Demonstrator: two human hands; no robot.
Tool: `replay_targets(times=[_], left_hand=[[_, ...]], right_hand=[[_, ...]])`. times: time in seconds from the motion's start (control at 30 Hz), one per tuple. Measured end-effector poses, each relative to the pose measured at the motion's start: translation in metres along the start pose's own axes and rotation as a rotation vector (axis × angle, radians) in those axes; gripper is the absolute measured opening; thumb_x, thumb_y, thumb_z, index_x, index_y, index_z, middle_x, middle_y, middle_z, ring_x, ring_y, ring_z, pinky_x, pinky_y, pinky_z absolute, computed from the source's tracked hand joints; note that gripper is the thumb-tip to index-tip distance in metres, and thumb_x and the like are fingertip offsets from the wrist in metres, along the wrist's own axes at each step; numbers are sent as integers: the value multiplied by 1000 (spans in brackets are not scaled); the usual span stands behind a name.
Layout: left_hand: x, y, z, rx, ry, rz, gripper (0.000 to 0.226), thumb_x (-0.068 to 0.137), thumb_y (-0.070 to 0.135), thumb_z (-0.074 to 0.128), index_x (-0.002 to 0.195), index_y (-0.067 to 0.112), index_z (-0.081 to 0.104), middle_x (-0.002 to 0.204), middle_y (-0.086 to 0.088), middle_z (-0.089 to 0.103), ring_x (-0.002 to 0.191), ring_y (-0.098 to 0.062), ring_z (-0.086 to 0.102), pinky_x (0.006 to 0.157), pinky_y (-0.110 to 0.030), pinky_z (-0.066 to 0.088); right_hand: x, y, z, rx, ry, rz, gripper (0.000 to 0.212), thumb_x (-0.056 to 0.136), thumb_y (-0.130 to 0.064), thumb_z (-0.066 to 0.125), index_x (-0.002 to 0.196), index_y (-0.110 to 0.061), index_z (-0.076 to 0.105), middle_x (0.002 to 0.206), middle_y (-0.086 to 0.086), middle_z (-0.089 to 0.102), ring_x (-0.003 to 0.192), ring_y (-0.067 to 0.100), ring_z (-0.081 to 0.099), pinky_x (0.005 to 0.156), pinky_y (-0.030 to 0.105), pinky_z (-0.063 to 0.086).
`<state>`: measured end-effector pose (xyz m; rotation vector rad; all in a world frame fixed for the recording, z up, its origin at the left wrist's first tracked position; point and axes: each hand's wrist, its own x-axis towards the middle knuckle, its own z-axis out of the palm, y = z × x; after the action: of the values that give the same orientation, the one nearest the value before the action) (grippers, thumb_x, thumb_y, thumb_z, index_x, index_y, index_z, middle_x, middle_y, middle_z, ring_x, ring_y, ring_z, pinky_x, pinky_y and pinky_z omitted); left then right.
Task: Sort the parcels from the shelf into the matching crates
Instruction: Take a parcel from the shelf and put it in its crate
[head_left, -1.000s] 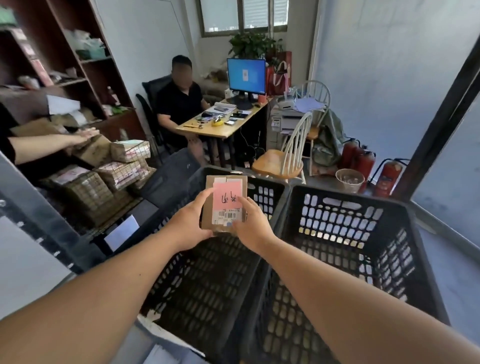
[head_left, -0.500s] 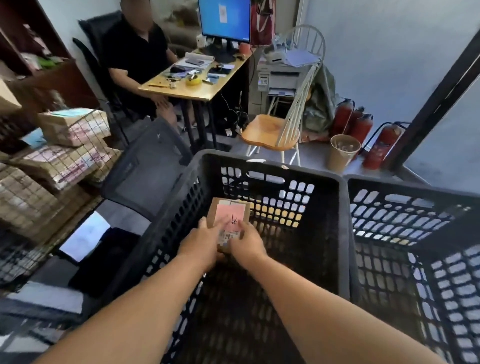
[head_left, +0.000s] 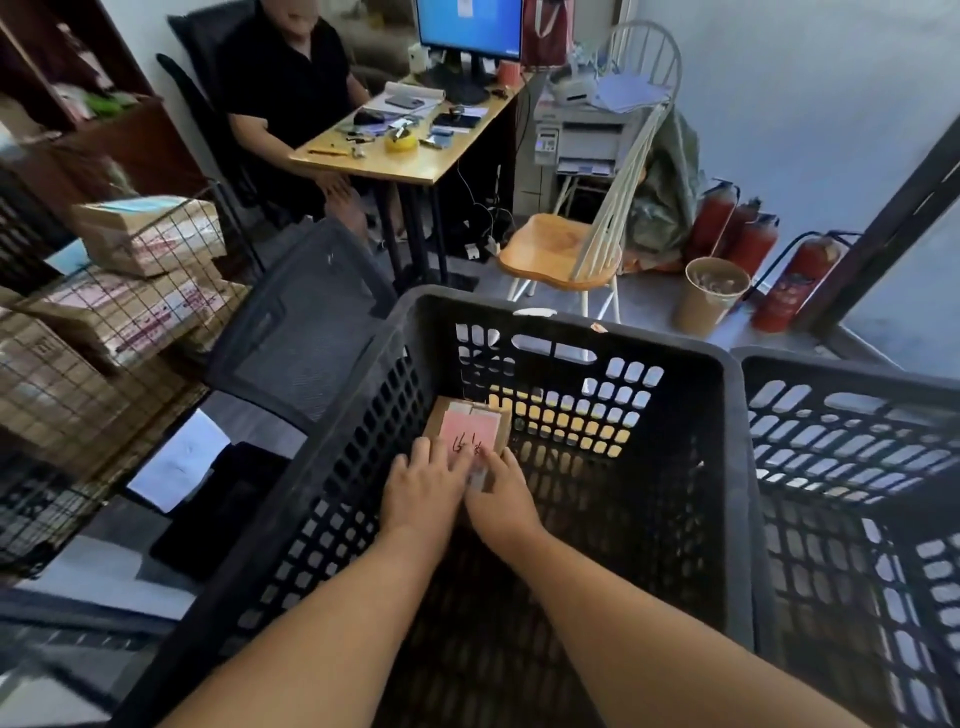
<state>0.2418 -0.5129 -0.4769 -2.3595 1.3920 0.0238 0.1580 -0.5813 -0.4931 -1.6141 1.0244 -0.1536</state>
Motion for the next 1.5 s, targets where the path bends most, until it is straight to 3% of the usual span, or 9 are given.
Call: replay_targets(times=[0.13,0.23,0.43,0.57,0.87,1.17,1.27,1.4,1.5], left_hand=[[-6,-4,-13,-117,27,16,94,96,34,70,166,28,8,155,-8,36,133,-30,40,106,-41,45],[-14,-14,-39,-245,107,-3,94,94,46,71,164,30,11,161,-4,33,134,-28,41,109,-42,45],[-58,-33,-123,-383,297,-115,86,97,70,52,165,36,13,168,-1,28,146,-28,33,115,-46,40],[-112,-35,-181,-371,396,-226,88,96,66,60,165,36,14,168,-1,29,148,-29,32,114,-47,42],[-309,-23,-273,-413,581,-597,89,91,65,67,163,35,23,164,3,36,149,-28,34,117,-48,40],[-556,-20,-325,-351,720,-889,79,90,66,68,156,42,33,160,5,43,140,-30,43,112,-49,44],[-627,-16,-330,-329,733,-983,78,90,69,66,155,43,32,160,7,43,144,-26,41,112,-47,45],[-724,2,-328,-300,756,-1078,64,93,51,72,147,45,36,152,9,46,141,-23,43,98,-42,49],[-784,15,-321,-309,756,-1133,72,92,65,65,155,44,35,159,9,43,143,-25,41,102,-44,46]], right_hand=[[-10,-14,-16,-102,27,-81,69,99,-24,60,162,-34,32,171,-4,25,156,25,29,125,47,34],[-29,-34,-41,-242,2,-174,80,97,-14,62,164,-37,25,174,-6,17,158,23,22,126,42,26],[-78,-89,-101,-414,-19,-420,79,99,-27,65,165,-39,23,174,-4,18,159,24,20,126,43,23],[-117,-123,-138,-489,-27,-624,80,98,-38,68,164,-41,23,172,-6,22,158,25,22,127,48,27],[-258,-181,-177,-536,-154,-1039,83,95,-50,70,162,-47,20,169,-14,25,155,19,26,122,47,35],[-466,-228,-122,-421,-340,-1377,78,95,-47,72,159,-43,29,166,-8,34,151,24,34,118,49,37],[-531,-230,-98,-370,-412,-1432,78,94,-51,70,160,-44,29,165,-10,34,151,21,34,120,47,36],[-620,-220,-71,-340,-473,-1507,78,95,-50,70,161,-40,30,163,-10,36,147,21,36,119,43,32],[-672,-209,-55,-366,-501,-1506,75,95,-46,70,159,-38,33,159,-8,42,142,25,42,113,45,40]])
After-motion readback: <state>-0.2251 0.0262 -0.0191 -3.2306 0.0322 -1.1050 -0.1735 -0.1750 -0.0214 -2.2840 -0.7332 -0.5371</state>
